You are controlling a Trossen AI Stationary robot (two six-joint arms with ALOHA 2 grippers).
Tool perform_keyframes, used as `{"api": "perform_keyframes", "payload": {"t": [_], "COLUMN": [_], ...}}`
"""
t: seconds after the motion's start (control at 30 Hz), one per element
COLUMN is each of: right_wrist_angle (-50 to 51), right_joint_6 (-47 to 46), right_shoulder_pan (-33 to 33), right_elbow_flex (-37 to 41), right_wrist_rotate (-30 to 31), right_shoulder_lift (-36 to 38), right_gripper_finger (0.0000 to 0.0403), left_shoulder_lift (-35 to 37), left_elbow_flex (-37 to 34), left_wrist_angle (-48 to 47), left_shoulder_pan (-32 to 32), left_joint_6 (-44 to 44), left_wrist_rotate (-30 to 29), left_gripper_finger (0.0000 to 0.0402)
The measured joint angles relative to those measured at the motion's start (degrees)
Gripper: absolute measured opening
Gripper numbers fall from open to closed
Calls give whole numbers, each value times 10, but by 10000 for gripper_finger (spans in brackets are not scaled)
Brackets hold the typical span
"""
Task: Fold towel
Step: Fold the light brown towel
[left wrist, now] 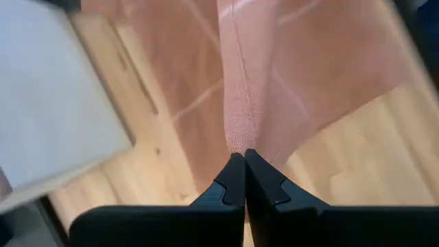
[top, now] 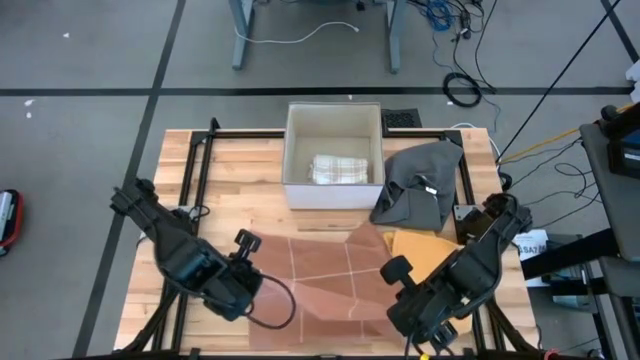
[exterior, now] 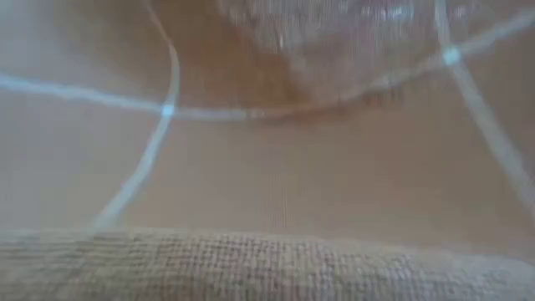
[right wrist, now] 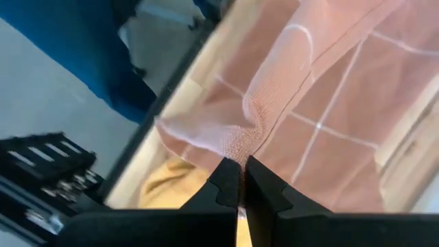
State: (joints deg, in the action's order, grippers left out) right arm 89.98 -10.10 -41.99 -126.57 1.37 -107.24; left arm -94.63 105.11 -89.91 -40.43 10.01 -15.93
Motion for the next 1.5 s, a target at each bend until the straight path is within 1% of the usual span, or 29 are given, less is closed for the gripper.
{"api": "perform_keyframes", "payload": {"t": [0.1,0.37,0.43,0.67,0.87,0.97,1.07,1.23,1.4,1.5], "right_wrist_angle": [0,-1,1,-2,-81,-120,-122,-145,-208,-249], "right_joint_6": [-2,-19,-18,-16,17,39,37,34,79,118], "right_shoulder_pan": [-7,-8,-8,-9,-3,3,12,32,66,94], "right_elbow_flex": [36,153,183,275,325,354,392,484,576,619], "right_wrist_rotate": [18,22,38,104,144,170,189,212,246,269], "right_shoulder_lift": [0,0,0,0,13,28,47,93,142,175], "right_gripper_finger": [0,0,0,0,0,0,0,0,0,0], "left_shoulder_lift": [0,0,0,0,0,0,0,19,45,55], "left_elbow_flex": [-52,-174,-200,-276,-325,-336,-343,-368,-417,-424], "left_wrist_angle": [17,100,132,251,320,327,307,274,300,306], "left_shoulder_pan": [12,36,41,62,97,116,133,155,190,207], "left_joint_6": [6,-2,-14,-69,-112,-124,-123,-119,-132,-132], "left_wrist_rotate": [-2,-9,-18,-19,-19,-19,-19,-23,-27,-27], "left_gripper_finger": [0,0,0,0,0,0,0,0,0,0]}}
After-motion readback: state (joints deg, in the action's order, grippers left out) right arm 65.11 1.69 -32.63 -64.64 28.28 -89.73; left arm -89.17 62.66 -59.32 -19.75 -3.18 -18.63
